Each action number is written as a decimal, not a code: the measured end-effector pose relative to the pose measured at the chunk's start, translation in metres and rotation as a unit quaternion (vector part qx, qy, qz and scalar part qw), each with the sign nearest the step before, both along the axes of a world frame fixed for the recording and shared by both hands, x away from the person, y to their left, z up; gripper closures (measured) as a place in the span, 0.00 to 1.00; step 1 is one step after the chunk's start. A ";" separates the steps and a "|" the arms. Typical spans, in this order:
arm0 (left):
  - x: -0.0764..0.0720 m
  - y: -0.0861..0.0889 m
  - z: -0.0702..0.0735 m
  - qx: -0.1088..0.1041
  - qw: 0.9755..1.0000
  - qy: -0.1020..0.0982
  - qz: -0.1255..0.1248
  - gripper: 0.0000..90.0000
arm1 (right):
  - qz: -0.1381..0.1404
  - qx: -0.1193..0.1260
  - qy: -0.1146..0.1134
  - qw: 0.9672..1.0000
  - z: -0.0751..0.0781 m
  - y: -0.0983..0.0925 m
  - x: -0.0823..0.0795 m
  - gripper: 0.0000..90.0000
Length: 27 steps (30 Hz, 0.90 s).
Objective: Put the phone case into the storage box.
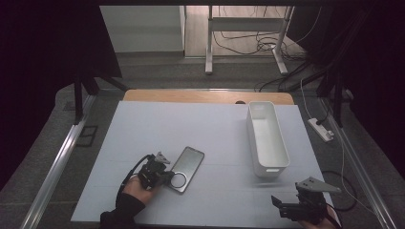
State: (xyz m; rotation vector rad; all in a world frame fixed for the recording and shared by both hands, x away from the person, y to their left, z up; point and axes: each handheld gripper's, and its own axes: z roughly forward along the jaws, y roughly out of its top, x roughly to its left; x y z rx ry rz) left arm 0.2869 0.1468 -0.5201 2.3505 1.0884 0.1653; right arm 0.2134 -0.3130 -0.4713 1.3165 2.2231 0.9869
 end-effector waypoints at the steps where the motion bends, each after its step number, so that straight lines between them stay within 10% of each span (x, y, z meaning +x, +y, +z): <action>1: 0.000 0.001 0.000 0.002 1.000 0.000 0.003 0.99 | 0.000 0.000 0.000 1.000 0.000 0.000 0.000 0.02; 27: 0.037 0.004 -0.001 0.004 1.000 -0.014 0.027 0.99 | -0.001 0.000 0.006 1.000 0.000 0.000 0.001 0.02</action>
